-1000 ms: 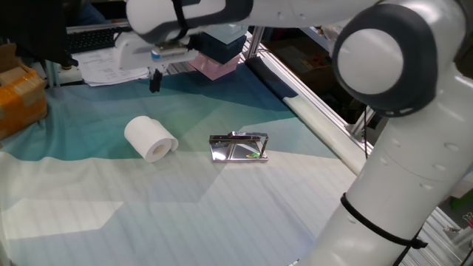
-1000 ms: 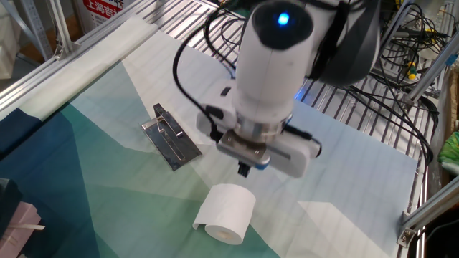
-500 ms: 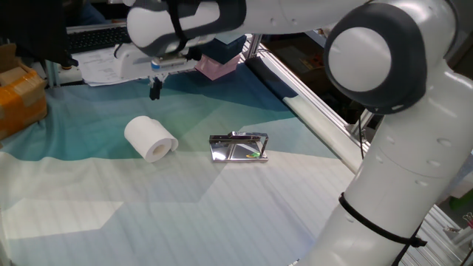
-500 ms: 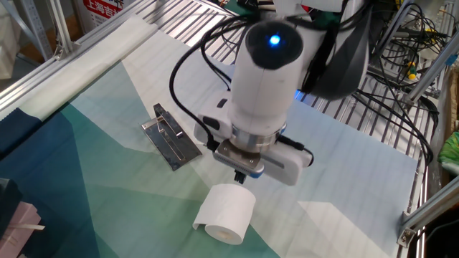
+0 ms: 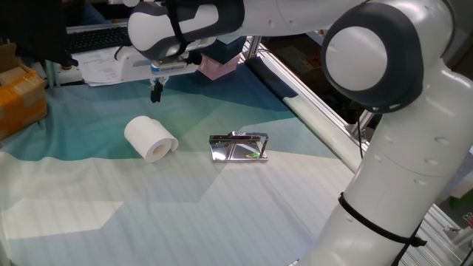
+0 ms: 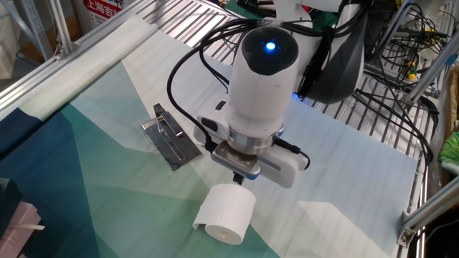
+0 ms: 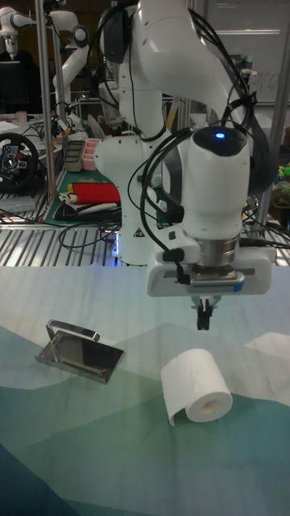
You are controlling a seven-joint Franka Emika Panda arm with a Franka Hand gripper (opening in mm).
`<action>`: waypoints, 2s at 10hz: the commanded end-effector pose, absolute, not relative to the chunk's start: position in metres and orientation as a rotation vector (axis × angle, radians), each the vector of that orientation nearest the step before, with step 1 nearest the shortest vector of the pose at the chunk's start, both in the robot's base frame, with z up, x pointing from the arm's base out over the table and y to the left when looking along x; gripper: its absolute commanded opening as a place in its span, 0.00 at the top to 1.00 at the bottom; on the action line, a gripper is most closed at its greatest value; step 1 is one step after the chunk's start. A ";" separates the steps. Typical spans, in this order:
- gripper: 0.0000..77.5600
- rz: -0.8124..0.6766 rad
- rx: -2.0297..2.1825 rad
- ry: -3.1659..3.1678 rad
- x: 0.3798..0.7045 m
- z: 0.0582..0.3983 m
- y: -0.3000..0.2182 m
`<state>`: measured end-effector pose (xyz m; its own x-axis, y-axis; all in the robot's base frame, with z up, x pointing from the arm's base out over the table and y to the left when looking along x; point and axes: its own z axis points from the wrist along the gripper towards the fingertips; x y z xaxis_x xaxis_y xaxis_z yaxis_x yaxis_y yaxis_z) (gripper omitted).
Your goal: Put the toilet paper on its holder
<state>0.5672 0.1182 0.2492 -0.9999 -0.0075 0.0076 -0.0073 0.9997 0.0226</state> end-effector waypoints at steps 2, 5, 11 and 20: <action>1.00 -0.035 -0.002 -3.143 0.568 0.251 0.118; 1.00 -0.026 -0.067 -3.133 0.568 0.251 0.118; 1.00 -0.032 -0.029 -3.094 0.568 0.251 0.118; 1.00 0.000 -0.006 -3.109 0.576 0.208 0.134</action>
